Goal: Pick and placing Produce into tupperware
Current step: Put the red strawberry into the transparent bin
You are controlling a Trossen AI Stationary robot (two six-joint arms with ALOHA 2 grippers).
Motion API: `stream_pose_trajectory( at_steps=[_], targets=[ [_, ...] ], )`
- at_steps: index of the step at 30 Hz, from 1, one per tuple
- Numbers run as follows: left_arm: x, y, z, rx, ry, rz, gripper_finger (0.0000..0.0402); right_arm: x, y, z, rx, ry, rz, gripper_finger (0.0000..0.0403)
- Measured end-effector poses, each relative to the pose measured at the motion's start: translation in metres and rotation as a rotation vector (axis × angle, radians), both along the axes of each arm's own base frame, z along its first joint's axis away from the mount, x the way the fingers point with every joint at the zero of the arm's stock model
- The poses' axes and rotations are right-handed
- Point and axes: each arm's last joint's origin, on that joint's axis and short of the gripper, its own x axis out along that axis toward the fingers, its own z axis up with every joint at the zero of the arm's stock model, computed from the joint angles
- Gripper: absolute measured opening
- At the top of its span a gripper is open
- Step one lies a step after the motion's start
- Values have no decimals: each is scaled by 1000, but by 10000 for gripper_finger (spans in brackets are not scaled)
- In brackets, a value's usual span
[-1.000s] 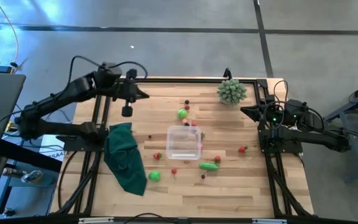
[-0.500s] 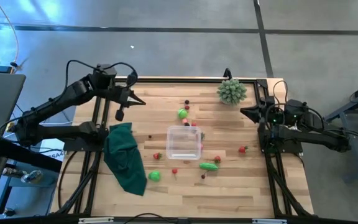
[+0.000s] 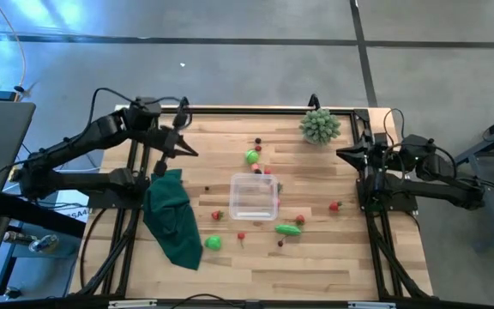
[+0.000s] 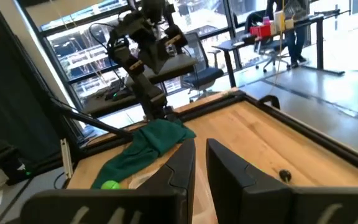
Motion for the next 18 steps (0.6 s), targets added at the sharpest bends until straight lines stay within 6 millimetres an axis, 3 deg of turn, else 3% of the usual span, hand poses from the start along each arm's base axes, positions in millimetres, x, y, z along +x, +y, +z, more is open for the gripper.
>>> stream_pose_trajectory(
  at_steps=[8,18],
  targets=[
    [-13,-28,0,0,92,39,0,-8,2,5,7,67,-7,32],
    [-19,-34,1,-68,110,98,3,-8,1,14,40,237,-4,51]
  ],
)
